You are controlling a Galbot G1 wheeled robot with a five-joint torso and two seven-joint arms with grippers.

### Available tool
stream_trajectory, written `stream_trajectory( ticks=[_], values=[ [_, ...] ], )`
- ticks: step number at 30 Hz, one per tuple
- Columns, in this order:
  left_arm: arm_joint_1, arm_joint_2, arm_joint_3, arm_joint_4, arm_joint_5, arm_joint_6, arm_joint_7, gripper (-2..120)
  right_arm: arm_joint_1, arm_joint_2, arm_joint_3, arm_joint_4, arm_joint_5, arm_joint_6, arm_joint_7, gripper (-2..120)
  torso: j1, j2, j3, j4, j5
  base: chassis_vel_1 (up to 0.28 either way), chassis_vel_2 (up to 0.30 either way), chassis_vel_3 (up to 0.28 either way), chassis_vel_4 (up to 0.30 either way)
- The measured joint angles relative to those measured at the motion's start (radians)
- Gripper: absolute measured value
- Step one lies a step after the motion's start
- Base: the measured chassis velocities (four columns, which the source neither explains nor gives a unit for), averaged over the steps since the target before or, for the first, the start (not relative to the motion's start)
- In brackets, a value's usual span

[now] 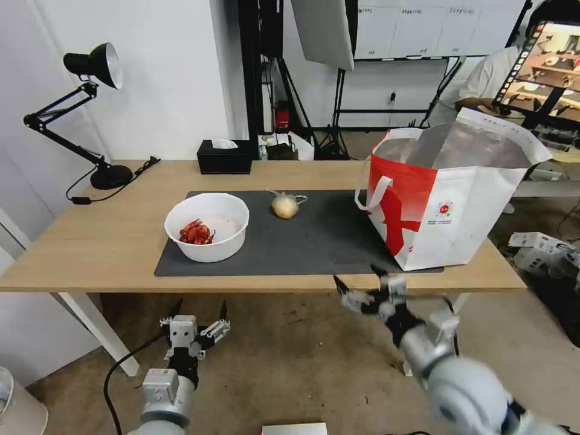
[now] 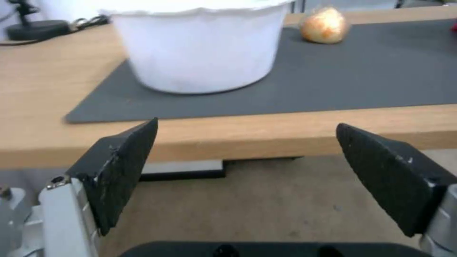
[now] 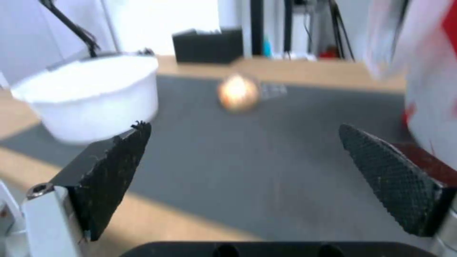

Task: Pick up the trash from the table and place it into the takeout bag.

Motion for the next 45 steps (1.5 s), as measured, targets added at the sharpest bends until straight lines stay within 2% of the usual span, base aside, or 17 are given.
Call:
stream_trajectory(
  ticks=[1, 2, 5, 7, 9, 14, 17, 19, 21, 22, 24, 25, 32, 33, 40, 45],
  values=[
    [-0.007, 0.007, 0.003, 0.001, -0.006, 0.006, 0.000, 100, 0.096, -0.012, -0.043, -0.052, 0.031, 0.018, -0.018, 100, 0.000, 0.000, 0.000, -0.0003, 0.0000, 0.000, 0.000, 0.000, 0.000],
    [-0.007, 0.007, 0.003, 0.001, -0.006, 0.006, 0.000, 100, 0.096, -0.012, -0.043, -0.052, 0.031, 0.018, -0.018, 100, 0.000, 0.000, 0.000, -0.0003, 0.0000, 0.000, 0.000, 0.000, 0.000],
    [-0.006, 0.010, -0.003, -0.003, -0.010, 0.008, 0.001, 100, 0.289, -0.009, -0.170, -0.146, 0.063, 0.017, -0.011, 100, 0.000, 0.000, 0.000, 0.0006, 0.0000, 0.000, 0.000, 0.000, 0.000],
    [-0.003, 0.008, -0.006, -0.005, -0.010, 0.008, 0.001, 100, 0.336, 0.000, -0.207, -0.167, 0.074, 0.005, 0.001, 100, 0.000, 0.000, 0.000, 0.0008, 0.0001, 0.000, 0.000, 0.000, 0.000],
    [0.008, -0.001, -0.008, -0.006, -0.007, 0.008, 0.001, 100, 0.463, 0.038, -0.304, -0.230, 0.109, -0.036, 0.038, 100, 0.000, 0.000, 0.000, 0.0003, 0.0000, 0.000, 0.000, 0.000, 0.000],
    [0.022, -0.011, -0.010, -0.010, -0.001, 0.006, 0.001, 100, 0.593, 0.097, -0.393, -0.317, 0.126, -0.051, 0.078, 100, 0.000, 0.000, 0.000, 0.0006, 0.0000, 0.000, 0.000, 0.000, 0.000],
    [0.026, -0.014, -0.015, -0.013, 0.002, 0.005, 0.001, 100, 0.713, 0.180, -0.468, -0.430, 0.131, -0.076, 0.125, 100, 0.000, 0.000, 0.000, 0.0005, -0.0001, 0.000, 0.000, 0.000, 0.000],
    [0.026, -0.015, -0.015, -0.013, 0.002, 0.005, 0.000, 100, 0.736, 0.200, -0.481, -0.454, 0.130, -0.094, 0.144, 100, 0.000, 0.000, 0.000, 0.0004, 0.0000, 0.000, 0.000, 0.000, 0.000],
    [0.033, -0.020, -0.014, -0.014, 0.007, 0.005, 0.000, 100, 0.802, 0.263, -0.516, -0.522, 0.126, -0.163, 0.221, 100, 0.000, 0.000, 0.000, 0.0005, -0.0003, 0.000, 0.000, 0.000, 0.000],
    [0.033, -0.020, -0.014, -0.014, 0.007, 0.005, 0.000, 100, 0.802, 0.263, -0.516, -0.522, 0.126, -0.163, 0.221, 100, 0.000, 0.000, 0.000, 0.0005, -0.0003, 0.000, 0.000, 0.000, 0.000],
    [0.043, -0.025, -0.009, -0.013, 0.015, 0.004, 0.000, 100, 0.856, 0.319, -0.545, -0.598, 0.123, -0.191, 0.246, 100, 0.000, 0.000, 0.000, 0.0004, -0.0001, 0.000, 0.000, 0.000, 0.000],
    [0.043, -0.025, -0.009, -0.013, 0.015, 0.004, 0.000, 100, 0.856, 0.319, -0.545, -0.598, 0.123, -0.191, 0.246, 100, 0.000, 0.000, 0.000, 0.0004, -0.0001, 0.000, 0.000, 0.000, 0.000],
    [0.051, -0.034, -0.012, -0.008, 0.020, -0.001, 0.001, 100, 0.980, 0.468, -0.622, -0.842, 0.068, -0.231, 0.249, 100, 0.000, 0.000, 0.000, 0.0005, -0.0002, 0.000, 0.000, 0.000, 0.000],
    [0.051, -0.034, -0.012, -0.008, 0.020, -0.001, 0.001, 100, 0.980, 0.468, -0.622, -0.842, 0.068, -0.231, 0.249, 100, 0.000, 0.000, 0.000, 0.0005, -0.0002, 0.000, 0.000, 0.000, 0.000],
    [0.049, -0.033, -0.013, 0.005, 0.020, -0.003, 0.001, 100, 1.021, 0.615, -0.631, -1.068, -0.028, -0.279, 0.209, 100, 0.000, 0.000, 0.000, 0.0004, -0.0001, 0.000, 0.000, 0.000, 0.000],
    [0.046, -0.032, -0.014, 0.006, 0.019, -0.003, 0.001, 100, 1.036, 0.678, -0.621, -1.175, -0.081, -0.287, 0.166, 100, 0.000, 0.000, 0.000, 0.0007, -0.0002, 0.000, 0.000, 0.000, 0.000]
  ],
)
